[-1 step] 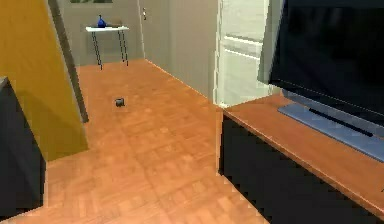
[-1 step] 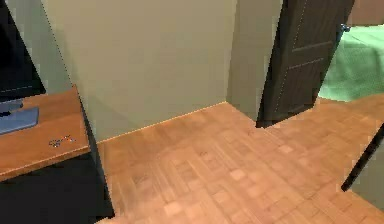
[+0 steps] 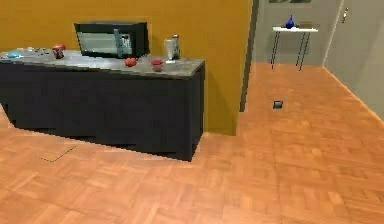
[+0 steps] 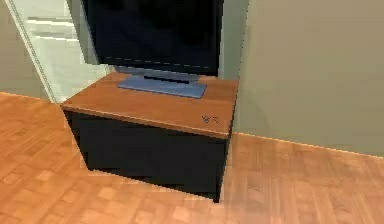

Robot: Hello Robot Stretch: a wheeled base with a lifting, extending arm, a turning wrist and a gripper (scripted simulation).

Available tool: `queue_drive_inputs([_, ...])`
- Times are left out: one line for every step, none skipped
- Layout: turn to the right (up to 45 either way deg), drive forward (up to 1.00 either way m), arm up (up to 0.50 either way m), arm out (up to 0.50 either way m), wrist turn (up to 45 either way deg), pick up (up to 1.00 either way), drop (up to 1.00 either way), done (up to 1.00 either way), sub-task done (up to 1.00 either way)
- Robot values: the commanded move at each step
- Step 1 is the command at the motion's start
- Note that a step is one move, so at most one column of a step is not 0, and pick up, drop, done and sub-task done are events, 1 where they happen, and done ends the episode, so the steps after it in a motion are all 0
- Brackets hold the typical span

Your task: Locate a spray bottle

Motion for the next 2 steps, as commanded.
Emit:
queue_drive_inputs([-42.0, 0.0, 0.0, 0.0, 0.0, 0.0, 0.0, 0.0, 0.0])
queue_drive_inputs([0.0, 1.0, 0.0, 0.0, 0.0, 0.0, 0.0, 0.0, 0.0])
